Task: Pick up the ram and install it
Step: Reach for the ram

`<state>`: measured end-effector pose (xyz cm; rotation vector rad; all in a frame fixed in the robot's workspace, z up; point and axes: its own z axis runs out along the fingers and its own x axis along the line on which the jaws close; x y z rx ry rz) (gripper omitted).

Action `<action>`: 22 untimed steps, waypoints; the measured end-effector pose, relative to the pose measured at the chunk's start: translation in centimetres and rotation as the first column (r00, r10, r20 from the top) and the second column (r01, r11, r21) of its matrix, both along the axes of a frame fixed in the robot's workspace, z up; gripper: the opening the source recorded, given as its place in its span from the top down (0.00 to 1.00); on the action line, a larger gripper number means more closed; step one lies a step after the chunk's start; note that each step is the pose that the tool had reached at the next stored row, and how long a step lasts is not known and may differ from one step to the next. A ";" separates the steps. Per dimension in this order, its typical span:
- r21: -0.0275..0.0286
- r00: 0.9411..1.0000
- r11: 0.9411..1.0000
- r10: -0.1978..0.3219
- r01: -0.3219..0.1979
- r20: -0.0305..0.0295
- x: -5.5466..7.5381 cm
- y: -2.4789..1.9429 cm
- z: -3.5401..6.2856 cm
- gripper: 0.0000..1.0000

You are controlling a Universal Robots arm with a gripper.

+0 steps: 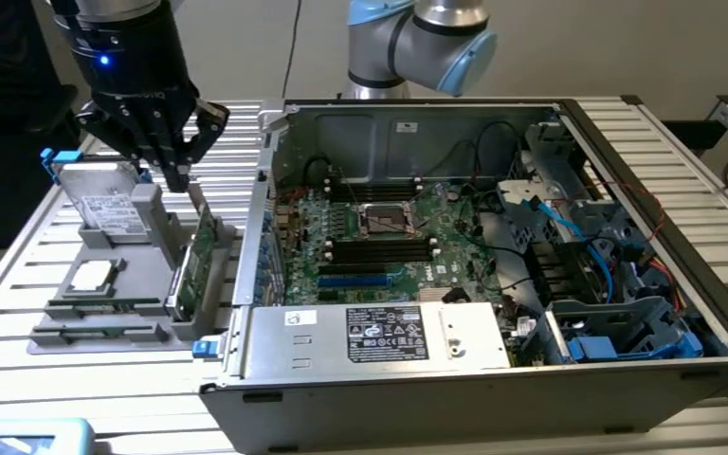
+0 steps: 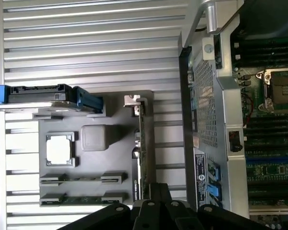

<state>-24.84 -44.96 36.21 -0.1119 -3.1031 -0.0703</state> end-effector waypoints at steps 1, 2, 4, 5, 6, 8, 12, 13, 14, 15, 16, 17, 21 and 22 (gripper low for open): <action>0.000 1.000 1.000 0.000 0.000 -0.001 -0.3 -0.13 -0.11 0.89; 0.000 1.000 1.000 0.000 0.000 -0.001 -0.6 -0.27 -0.24 0.89; 0.000 1.000 1.000 0.000 0.000 -0.002 -1.2 -0.53 -0.45 0.89; 0.000 1.000 1.000 0.000 0.000 -0.003 -1.5 -0.66 -0.57 0.89; 0.000 1.000 1.000 0.000 0.000 -0.003 -1.8 -0.79 -0.68 0.89; 0.000 1.000 1.000 0.000 0.000 -0.005 -2.4 -1.05 -0.91 0.89; 0.000 1.000 1.000 0.000 0.000 -0.007 -3.6 -1.47 -1.46 0.89; 0.000 1.000 1.000 0.000 0.000 -0.008 -4.0 -1.55 -1.61 0.89; 0.000 1.000 1.000 0.000 0.000 -0.008 -4.3 -1.63 -1.77 0.89; 0.000 1.000 1.000 0.000 0.000 -0.008 -4.7 -1.70 -1.93 0.89; 0.000 1.000 1.000 0.000 0.000 -0.009 -5.0 -1.76 -2.09 0.89; 0.000 1.000 1.000 0.000 0.000 -0.009 -5.4 -1.83 -2.25 0.89; -0.001 1.000 1.000 0.000 0.000 -0.009 -7.2 -1.97 -2.81 0.89; -0.001 1.000 1.000 0.000 0.000 -0.009 -7.7 -2.00 -2.90 0.89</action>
